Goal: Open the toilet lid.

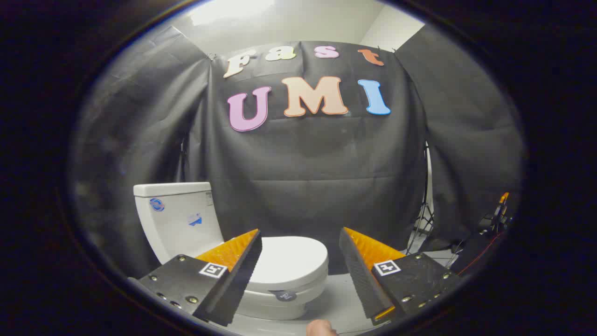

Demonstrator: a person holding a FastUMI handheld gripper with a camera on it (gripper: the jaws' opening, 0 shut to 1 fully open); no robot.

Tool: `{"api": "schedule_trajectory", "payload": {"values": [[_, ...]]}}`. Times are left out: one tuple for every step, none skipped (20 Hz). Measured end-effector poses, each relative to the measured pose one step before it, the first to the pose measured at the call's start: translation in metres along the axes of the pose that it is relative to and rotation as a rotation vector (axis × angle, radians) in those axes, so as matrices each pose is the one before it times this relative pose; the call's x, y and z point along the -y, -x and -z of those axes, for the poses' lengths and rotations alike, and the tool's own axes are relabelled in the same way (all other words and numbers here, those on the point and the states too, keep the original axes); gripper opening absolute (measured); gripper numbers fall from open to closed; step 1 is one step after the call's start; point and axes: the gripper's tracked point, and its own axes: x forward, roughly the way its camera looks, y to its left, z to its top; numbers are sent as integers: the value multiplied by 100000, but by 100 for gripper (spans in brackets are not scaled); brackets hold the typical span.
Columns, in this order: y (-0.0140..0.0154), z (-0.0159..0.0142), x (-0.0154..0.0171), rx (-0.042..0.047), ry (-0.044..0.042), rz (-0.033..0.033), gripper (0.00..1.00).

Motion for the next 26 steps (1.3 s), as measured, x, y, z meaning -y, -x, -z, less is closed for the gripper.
{"api": "schedule_trajectory", "payload": {"values": [[-230, 1172, -50, -3726, 3440, -282, 98], [336, 1490, 58, -4713, 1923, -1789, 98], [93, 684, -553, -1559, 1081, -2108, 99], [82, -292, -23, 776, 1183, -363, 99], [174, -546, 163, 920, 1196, 207, 98], [61, -96, 243, 284, -58, 130, 98], [-31, 121, 133, -482, -1140, -56, 98], [-83, 259, 136, -1315, -1516, -53, 98], [-14, -138, 161, 132, -1202, 442, 98], [2, -603, 247, 900, -1368, 575, 98], [-79, -369, 118, 613, -821, 311, 98], [-42, -32, -96, 163, -233, 24, 98], [4, 36, -55, -523, 494, -125, 98], [74, 257, -14, -484, 905, -136, 98], [33, 40, 0, -224, 1117, -125, 98], [0, -28, 93, 20, 829, 134, 98], [2, -144, -17, 63, 135, -222, 98], [52, -68, -40, 340, -504, -131, 98], [-1, -105, 13, 206, -549, -97, 98], [-28, -35, 151, 111, -516, 436, 98], [-3, -38, 168, -97, -502, 406, 98], [-126, 105, 237, -194, -606, 723, 98], [-138, 103, 235, -546, -670, 640, 98], [-161, 296, 140, -489, -786, 661, 98], [-214, 225, 96, -927, -482, 679, 98], [-334, 427, 166, -1223, -457, 861, 98]]}}
